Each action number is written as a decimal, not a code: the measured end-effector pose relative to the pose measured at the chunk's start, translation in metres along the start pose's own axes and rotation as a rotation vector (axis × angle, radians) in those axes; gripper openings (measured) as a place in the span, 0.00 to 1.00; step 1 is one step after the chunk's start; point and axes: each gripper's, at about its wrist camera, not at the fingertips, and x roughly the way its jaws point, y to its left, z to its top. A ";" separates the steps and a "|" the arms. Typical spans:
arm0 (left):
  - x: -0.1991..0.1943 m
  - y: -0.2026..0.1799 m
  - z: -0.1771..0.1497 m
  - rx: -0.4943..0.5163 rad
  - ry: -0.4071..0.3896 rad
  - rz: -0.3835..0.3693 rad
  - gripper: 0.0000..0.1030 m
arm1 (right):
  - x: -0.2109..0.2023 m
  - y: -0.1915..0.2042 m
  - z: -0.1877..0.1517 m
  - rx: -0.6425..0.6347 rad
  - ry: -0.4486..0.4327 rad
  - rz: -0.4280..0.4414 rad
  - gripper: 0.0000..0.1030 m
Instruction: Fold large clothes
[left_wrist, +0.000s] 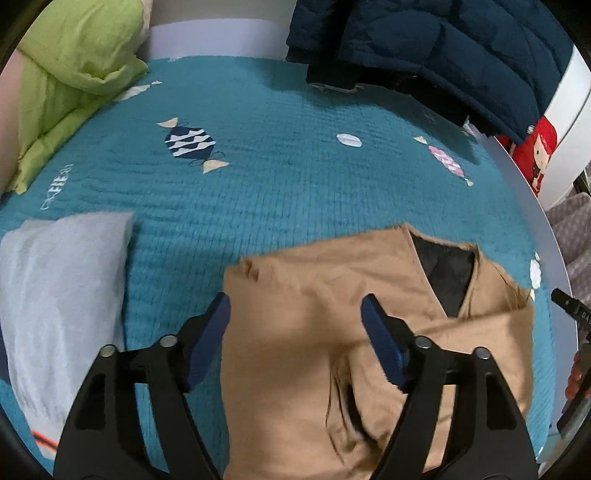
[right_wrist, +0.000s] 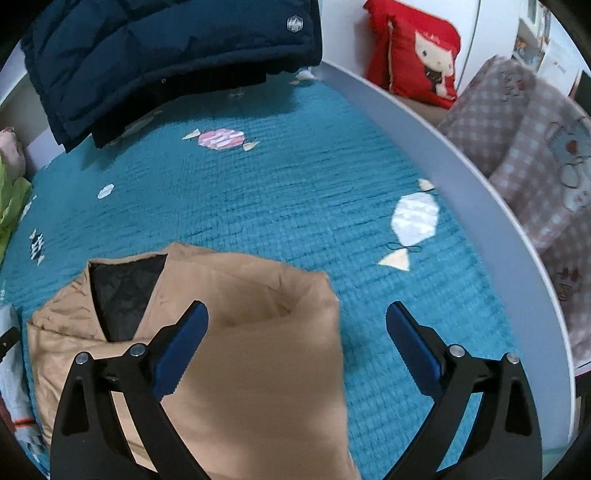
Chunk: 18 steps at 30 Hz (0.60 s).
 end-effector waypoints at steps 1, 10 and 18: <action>0.006 0.002 0.006 -0.005 0.013 0.011 0.73 | 0.007 -0.002 0.005 0.016 0.020 0.012 0.91; 0.058 0.015 0.024 -0.080 0.164 -0.055 0.81 | 0.074 -0.020 0.023 0.158 0.212 0.077 0.91; 0.083 0.011 0.010 -0.050 0.215 -0.020 0.77 | 0.107 -0.028 0.005 0.227 0.304 0.008 0.66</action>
